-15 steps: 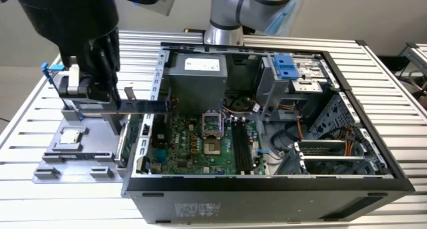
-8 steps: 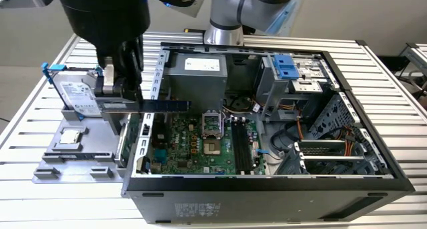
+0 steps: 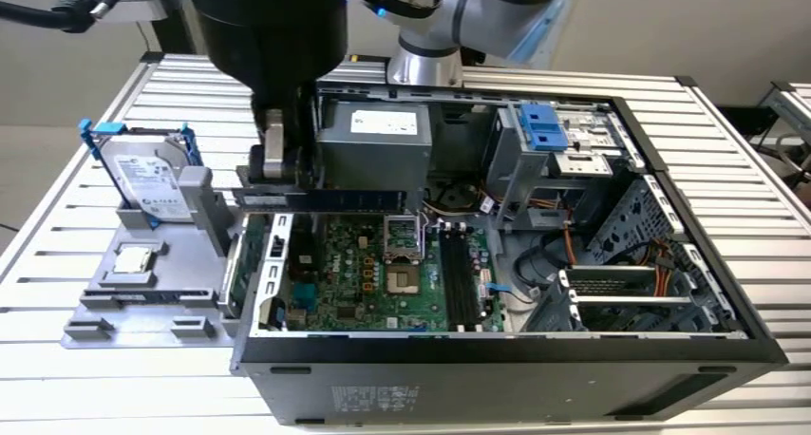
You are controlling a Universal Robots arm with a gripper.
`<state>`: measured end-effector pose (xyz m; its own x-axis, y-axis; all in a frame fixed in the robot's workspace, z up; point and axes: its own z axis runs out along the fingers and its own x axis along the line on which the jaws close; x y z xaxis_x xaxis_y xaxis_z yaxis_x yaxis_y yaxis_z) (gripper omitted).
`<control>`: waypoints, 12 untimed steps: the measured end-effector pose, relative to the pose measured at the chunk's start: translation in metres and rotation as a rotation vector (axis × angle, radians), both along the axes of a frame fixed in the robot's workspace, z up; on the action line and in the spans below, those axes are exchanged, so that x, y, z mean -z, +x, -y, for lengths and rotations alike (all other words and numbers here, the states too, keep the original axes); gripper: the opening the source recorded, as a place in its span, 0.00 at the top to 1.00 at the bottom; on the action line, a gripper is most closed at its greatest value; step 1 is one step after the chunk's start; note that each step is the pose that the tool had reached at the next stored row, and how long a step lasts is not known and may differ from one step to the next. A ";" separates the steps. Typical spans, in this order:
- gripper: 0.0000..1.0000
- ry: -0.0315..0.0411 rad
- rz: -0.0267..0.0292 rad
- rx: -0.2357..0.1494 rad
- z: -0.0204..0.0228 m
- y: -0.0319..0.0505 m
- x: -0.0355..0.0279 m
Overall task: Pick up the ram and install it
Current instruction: 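Pick up the ram and move it above insertion slot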
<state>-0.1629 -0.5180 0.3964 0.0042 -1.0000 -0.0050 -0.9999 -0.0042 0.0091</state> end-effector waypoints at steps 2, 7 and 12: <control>1.00 0.0000 0.0000 0.001 -0.0007 0.0084 0.0005; 1.00 0.0000 0.0000 0.002 -0.0024 0.0296 0.0017; 1.00 -0.0001 0.0001 0.004 -0.0040 0.0483 0.0028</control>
